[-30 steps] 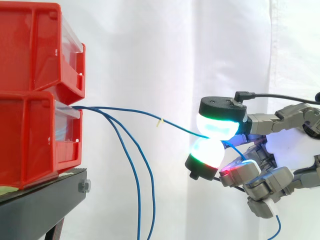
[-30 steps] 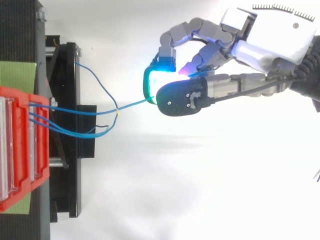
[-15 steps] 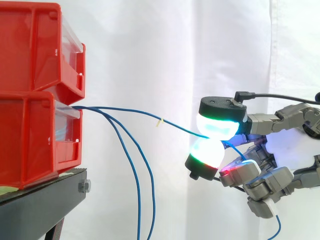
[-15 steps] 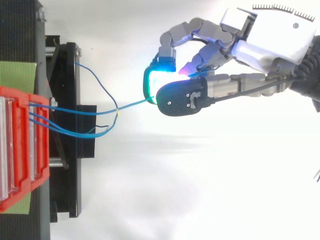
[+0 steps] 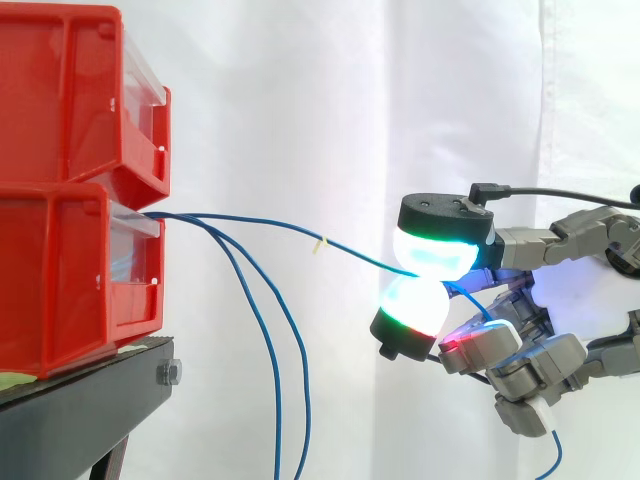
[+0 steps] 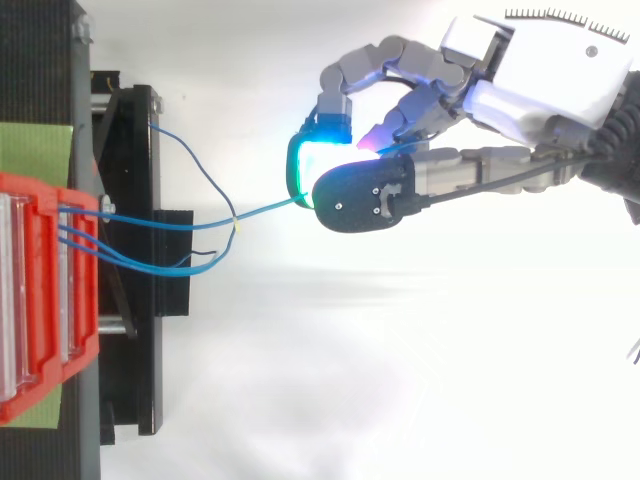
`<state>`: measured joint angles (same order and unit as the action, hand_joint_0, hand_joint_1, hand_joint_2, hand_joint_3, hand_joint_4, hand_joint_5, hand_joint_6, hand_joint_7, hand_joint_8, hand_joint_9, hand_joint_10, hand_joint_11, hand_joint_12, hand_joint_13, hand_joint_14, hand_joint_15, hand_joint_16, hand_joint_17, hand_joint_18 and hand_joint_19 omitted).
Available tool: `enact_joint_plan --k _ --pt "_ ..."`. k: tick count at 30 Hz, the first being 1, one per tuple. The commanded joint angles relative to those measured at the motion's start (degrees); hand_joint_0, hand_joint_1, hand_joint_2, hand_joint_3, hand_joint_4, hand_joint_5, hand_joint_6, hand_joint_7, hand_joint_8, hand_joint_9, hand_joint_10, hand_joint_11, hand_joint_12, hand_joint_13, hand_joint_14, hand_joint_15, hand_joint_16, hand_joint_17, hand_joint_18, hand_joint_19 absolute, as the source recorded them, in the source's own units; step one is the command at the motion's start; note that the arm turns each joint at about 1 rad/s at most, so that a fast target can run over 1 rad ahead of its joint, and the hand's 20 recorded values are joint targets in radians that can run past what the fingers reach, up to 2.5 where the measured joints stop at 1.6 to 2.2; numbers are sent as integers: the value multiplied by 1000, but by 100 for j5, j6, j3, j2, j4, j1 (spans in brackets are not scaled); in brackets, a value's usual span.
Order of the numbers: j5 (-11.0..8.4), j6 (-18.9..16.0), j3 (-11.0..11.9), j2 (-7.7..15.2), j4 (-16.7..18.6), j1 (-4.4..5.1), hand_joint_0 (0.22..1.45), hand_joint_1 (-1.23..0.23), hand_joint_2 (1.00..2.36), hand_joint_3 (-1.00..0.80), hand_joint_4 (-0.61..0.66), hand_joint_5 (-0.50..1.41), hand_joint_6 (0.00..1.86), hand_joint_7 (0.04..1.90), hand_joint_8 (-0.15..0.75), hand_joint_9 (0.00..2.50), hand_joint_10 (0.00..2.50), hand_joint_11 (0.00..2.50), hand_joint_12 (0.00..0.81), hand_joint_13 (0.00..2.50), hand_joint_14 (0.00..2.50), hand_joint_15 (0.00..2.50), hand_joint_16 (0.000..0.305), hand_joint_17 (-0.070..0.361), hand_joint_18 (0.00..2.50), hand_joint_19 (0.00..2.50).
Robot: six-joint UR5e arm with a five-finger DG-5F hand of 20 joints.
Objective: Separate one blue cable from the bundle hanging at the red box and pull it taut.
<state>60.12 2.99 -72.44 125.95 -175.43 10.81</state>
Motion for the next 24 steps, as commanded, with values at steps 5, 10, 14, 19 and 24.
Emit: enact_joint_plan --k 5,10,14,19,24 --pt "0 0 1 0 0 0 752 -770 1015 -326 -302 -203 942 1288 178 992 265 1668 303 860 1089 1452 39 87 772 1254" --pt "0 0 1 0 0 0 751 -769 1015 -324 -300 -203 942 1286 179 992 265 1668 303 861 1092 1448 39 87 773 1249" --pt "0 0 1 0 0 0 752 -769 1015 -325 -300 -203 942 1293 178 992 264 1667 303 862 1091 1451 39 88 773 1246" --pt "0 0 1 0 0 0 752 -769 1015 -328 -300 -203 942 1286 178 992 262 1669 308 862 1090 1448 39 88 773 1246" --pt "0 0 1 0 0 0 752 -770 1015 -327 -300 -203 942 1286 178 993 263 1668 303 862 1088 1451 39 87 772 1243"
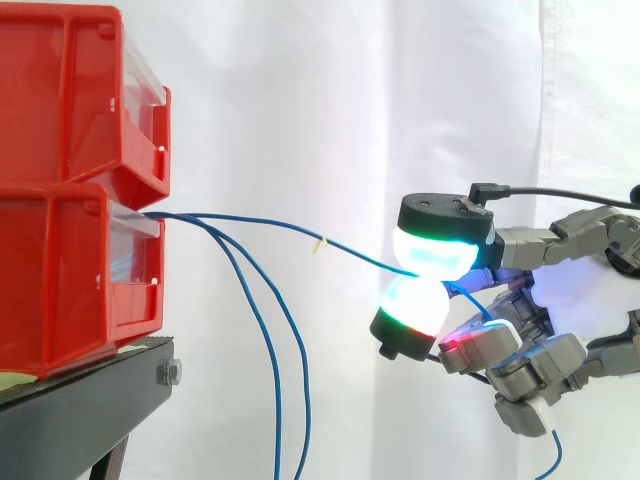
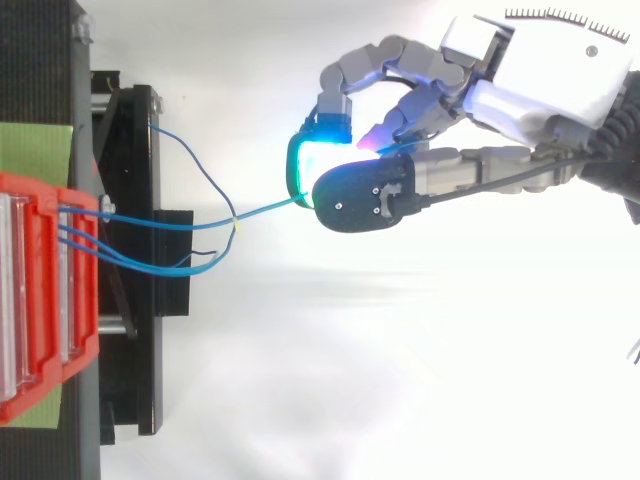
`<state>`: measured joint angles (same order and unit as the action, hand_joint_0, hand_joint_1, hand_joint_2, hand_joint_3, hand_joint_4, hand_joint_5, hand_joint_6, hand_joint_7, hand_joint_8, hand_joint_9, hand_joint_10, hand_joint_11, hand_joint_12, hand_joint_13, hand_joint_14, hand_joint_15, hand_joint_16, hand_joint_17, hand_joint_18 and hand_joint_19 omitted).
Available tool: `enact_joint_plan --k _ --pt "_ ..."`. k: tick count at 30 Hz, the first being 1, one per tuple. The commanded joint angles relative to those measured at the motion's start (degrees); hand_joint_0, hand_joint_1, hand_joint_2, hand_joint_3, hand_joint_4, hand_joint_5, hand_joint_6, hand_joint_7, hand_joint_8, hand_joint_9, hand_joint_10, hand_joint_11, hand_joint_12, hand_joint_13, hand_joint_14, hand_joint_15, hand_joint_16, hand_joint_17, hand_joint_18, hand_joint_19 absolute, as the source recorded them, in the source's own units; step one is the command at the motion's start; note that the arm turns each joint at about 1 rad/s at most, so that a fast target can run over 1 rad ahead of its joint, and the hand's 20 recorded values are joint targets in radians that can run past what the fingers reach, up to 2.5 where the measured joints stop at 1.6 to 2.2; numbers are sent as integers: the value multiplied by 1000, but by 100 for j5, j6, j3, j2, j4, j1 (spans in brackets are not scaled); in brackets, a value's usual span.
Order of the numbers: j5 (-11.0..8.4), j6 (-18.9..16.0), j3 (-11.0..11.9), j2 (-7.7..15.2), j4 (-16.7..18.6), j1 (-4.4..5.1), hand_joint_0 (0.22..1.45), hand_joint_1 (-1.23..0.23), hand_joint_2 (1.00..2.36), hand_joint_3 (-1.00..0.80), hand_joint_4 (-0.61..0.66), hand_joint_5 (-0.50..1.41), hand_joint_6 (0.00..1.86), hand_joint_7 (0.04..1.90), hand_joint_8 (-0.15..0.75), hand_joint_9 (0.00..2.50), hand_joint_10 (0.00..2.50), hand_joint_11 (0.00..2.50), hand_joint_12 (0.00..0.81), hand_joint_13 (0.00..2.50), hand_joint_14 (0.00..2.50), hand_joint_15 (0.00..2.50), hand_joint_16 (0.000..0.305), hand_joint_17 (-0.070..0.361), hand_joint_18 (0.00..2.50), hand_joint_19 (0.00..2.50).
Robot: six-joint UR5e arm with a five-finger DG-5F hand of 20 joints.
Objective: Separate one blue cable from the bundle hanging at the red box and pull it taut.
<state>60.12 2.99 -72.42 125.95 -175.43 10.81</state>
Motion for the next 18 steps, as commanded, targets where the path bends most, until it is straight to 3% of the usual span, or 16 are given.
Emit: enact_joint_plan --k 1,18 --pt "0 0 0 0 0 0 752 -770 1015 -327 -300 -203 942 1286 178 993 264 1667 303 862 1087 1455 39 88 772 1237" --pt "0 0 0 0 0 0 752 -770 1015 -326 -299 -203 942 1287 178 993 258 1667 303 862 1084 1455 39 88 769 1248"
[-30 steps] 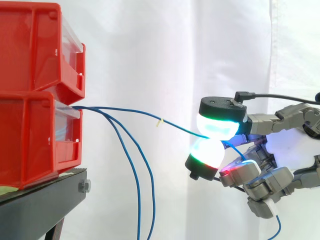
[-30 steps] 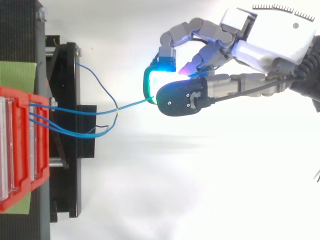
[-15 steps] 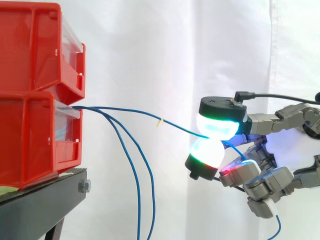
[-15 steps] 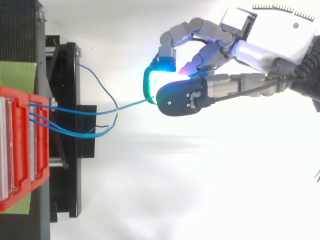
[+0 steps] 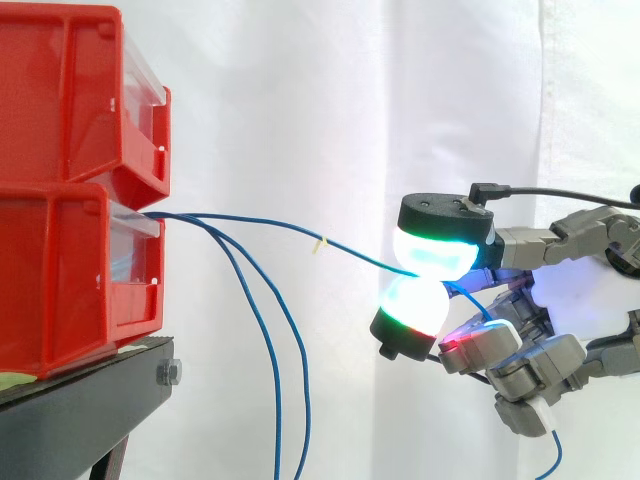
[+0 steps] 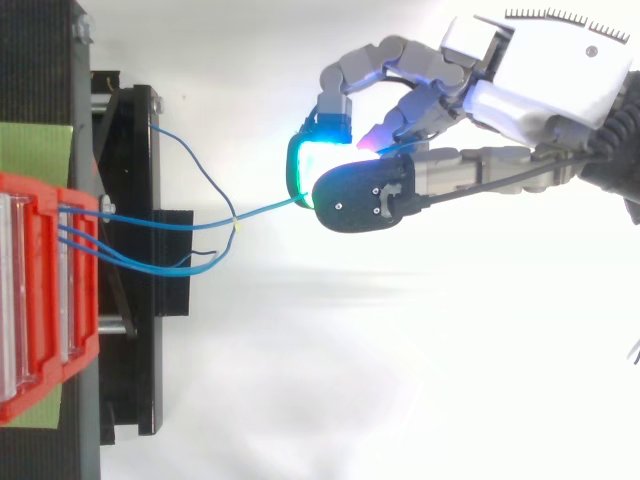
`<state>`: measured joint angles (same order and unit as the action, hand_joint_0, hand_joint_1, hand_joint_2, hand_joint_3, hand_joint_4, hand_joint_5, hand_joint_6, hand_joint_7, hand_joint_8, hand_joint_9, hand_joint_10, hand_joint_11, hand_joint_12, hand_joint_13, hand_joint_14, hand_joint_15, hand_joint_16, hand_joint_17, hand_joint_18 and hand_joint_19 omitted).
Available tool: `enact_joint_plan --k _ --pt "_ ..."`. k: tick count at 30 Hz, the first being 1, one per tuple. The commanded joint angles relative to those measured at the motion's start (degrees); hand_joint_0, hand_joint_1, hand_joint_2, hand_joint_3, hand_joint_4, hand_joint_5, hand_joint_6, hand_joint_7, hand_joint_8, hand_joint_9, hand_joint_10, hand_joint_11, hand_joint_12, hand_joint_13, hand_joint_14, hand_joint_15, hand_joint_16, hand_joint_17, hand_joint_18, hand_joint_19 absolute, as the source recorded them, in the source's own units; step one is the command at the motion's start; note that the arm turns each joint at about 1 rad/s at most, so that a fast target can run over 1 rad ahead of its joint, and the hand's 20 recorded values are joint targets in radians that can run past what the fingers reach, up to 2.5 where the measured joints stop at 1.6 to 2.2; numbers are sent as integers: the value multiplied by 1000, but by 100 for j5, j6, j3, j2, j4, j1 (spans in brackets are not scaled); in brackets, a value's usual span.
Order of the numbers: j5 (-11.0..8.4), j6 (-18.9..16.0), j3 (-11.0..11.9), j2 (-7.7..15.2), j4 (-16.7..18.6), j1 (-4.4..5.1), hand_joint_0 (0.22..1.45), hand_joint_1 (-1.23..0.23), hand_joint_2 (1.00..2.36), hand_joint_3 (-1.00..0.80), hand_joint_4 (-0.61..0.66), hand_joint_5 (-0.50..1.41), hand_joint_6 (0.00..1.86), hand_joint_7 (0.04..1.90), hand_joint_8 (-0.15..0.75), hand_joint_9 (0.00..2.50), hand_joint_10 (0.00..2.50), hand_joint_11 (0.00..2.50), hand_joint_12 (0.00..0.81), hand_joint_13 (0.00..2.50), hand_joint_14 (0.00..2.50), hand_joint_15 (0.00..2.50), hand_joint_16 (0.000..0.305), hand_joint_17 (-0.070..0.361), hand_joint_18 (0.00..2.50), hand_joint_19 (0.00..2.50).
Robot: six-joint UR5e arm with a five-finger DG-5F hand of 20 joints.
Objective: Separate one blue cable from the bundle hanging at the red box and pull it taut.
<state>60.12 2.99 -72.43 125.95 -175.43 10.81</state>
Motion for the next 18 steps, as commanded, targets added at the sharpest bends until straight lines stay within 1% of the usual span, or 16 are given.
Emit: enact_joint_plan --k 1,18 --pt "0 0 1 0 0 0 752 -770 1015 -325 -297 -203 942 1286 173 992 258 1670 303 862 1084 1453 39 89 770 1246" --pt "0 0 1 0 0 0 752 -771 1015 -323 -297 -203 941 1289 179 991 262 1669 308 864 1084 1454 39 88 768 1248"
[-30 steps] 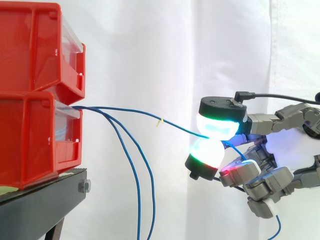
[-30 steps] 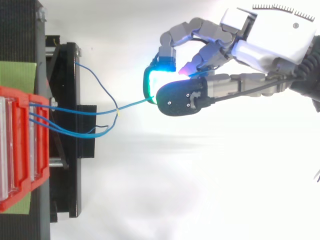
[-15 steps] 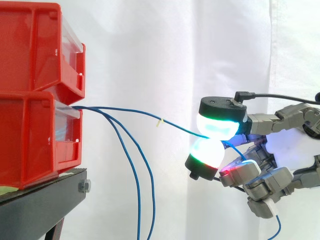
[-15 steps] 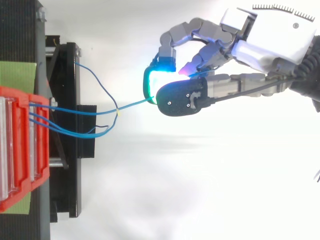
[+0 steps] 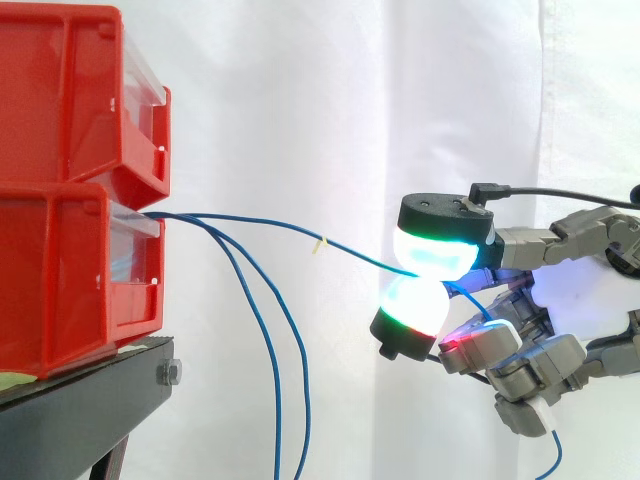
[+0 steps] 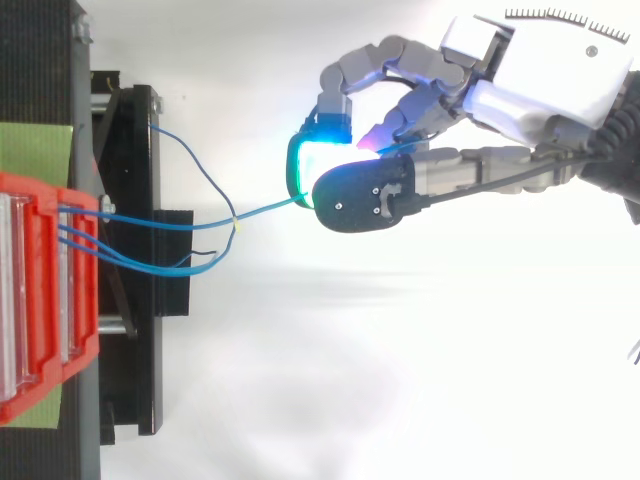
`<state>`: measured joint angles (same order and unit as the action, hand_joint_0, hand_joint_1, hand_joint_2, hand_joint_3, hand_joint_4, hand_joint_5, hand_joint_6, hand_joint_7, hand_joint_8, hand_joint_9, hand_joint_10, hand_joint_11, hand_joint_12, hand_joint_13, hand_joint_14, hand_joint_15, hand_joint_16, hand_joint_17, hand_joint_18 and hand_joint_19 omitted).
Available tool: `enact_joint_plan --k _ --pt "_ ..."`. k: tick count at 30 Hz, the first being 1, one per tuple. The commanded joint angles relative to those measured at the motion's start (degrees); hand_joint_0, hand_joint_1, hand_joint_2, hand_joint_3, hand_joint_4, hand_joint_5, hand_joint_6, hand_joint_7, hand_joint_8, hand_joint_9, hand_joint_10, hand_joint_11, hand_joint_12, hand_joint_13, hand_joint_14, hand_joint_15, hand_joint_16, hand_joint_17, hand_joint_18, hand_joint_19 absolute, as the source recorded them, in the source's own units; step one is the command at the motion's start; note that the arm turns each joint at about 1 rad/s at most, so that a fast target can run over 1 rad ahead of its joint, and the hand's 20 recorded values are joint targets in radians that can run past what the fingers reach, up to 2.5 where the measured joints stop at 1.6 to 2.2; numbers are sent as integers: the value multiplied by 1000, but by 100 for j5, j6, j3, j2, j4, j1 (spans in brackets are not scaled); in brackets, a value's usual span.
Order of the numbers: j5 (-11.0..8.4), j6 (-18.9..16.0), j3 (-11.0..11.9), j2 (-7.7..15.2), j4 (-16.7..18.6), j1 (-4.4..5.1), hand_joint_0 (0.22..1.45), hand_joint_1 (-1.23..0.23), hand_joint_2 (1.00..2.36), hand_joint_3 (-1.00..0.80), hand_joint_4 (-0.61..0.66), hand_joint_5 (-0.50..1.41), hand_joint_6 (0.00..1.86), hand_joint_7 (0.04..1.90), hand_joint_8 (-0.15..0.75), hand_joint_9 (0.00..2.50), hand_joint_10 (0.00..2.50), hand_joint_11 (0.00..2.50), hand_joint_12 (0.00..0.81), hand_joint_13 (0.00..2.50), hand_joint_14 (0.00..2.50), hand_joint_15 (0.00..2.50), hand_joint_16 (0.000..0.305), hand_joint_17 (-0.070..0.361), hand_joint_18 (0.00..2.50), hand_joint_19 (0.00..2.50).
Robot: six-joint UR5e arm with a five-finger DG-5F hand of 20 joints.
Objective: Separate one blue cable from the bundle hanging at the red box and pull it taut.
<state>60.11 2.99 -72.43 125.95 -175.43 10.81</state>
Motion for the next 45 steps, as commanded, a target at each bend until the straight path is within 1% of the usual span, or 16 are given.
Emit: enact_joint_plan --k 1,45 --pt "-8 0 1 0 0 0 752 -771 1015 -325 -296 -203 941 1292 178 991 261 1668 306 864 1085 1454 39 88 767 1249" --pt "1 0 1 0 0 0 751 -772 1015 -324 -289 -203 942 1282 178 989 265 1661 303 863 1074 1472 39 89 764 1248"
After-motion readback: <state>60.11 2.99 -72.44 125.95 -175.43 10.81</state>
